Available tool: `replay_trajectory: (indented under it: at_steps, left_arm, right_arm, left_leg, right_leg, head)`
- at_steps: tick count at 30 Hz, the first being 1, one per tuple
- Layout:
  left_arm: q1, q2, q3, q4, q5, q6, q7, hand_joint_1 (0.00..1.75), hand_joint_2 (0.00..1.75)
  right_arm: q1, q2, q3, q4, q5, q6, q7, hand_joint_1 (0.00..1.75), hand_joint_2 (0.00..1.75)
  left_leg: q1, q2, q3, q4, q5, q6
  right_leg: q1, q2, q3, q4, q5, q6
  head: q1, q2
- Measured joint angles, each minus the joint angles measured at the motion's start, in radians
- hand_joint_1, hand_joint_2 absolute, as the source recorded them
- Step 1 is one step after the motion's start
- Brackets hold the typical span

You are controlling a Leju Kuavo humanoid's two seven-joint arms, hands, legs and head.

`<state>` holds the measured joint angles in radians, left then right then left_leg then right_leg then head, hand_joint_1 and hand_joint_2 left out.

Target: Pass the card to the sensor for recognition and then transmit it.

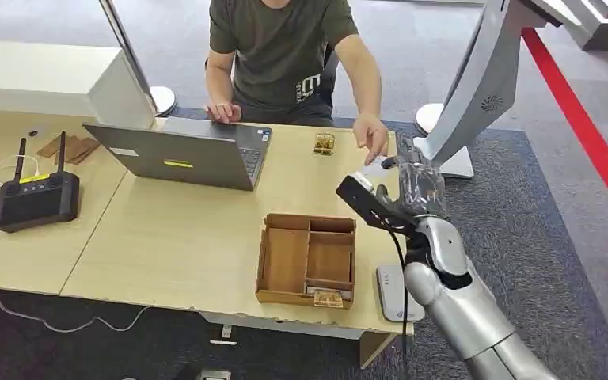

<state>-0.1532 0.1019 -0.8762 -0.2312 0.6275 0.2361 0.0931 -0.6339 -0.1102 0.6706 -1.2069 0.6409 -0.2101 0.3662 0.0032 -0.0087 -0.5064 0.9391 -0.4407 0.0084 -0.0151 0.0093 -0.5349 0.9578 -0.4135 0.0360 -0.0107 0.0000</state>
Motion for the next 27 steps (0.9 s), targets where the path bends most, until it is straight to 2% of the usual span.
replay_trajectory:
  at_steps: [4, 9, 17, 20, 23, 27]
  left_arm:
    - [0.004, 0.000, 0.000, 0.000, 0.001, 0.003, -0.004, 0.00, 1.75]
    - [0.016, 0.000, 0.000, 0.000, 0.011, 0.003, -0.022, 0.00, 1.75]
    - [0.031, 0.001, 0.000, 0.000, 0.030, 0.008, -0.045, 0.00, 1.75]
    - [0.039, 0.003, 0.001, 0.001, 0.049, 0.009, -0.066, 0.00, 1.75]
    - [0.048, 0.006, 0.004, 0.001, 0.066, 0.009, -0.083, 0.00, 1.75]
    - [0.051, 0.007, 0.007, 0.002, 0.073, 0.009, -0.089, 0.00, 1.75]
  right_arm:
    - [0.048, -0.023, -0.015, -0.088, 0.031, -0.033, 0.010, 0.00, 1.75]
    - [0.124, -0.057, -0.029, -0.246, 0.136, -0.027, 0.041, 0.00, 1.75]
    - [0.259, -0.131, -0.058, -0.508, 0.211, -0.018, 0.043, 0.00, 1.75]
    - [0.322, -0.156, -0.071, -0.624, 0.230, 0.034, 0.039, 0.00, 1.75]
    - [0.378, -0.172, -0.072, -0.716, 0.233, 0.124, 0.037, 0.00, 1.75]
    - [0.430, -0.174, -0.062, -0.783, 0.237, 0.173, 0.037, 0.00, 1.75]
  left_leg:
    - [0.000, 0.000, 0.000, 0.000, 0.000, 0.000]
    - [0.000, 0.001, 0.000, 0.000, 0.000, 0.000]
    - [0.000, 0.000, 0.000, 0.000, 0.000, 0.000]
    - [0.000, 0.001, 0.000, 0.000, -0.001, 0.000]
    - [0.000, 0.001, 0.000, 0.000, -0.001, 0.000]
    - [0.000, 0.001, 0.000, -0.001, -0.001, 0.000]
  right_leg:
    - [0.000, 0.000, 0.000, 0.000, 0.000, 0.000]
    - [0.000, 0.000, 0.000, 0.000, 0.000, 0.000]
    - [0.000, 0.000, -0.001, -0.001, 0.000, 0.000]
    - [0.000, 0.000, 0.000, -0.001, 0.000, 0.000]
    - [0.000, 0.000, -0.001, -0.001, 0.000, 0.000]
    - [0.000, 0.000, -0.001, 0.000, 0.000, 0.000]
  head:
    - [0.000, 0.000]
    - [0.000, 0.000]
    - [0.000, 0.000]
    - [0.000, 0.000]
    - [0.000, 0.000]
    - [0.000, 0.000]
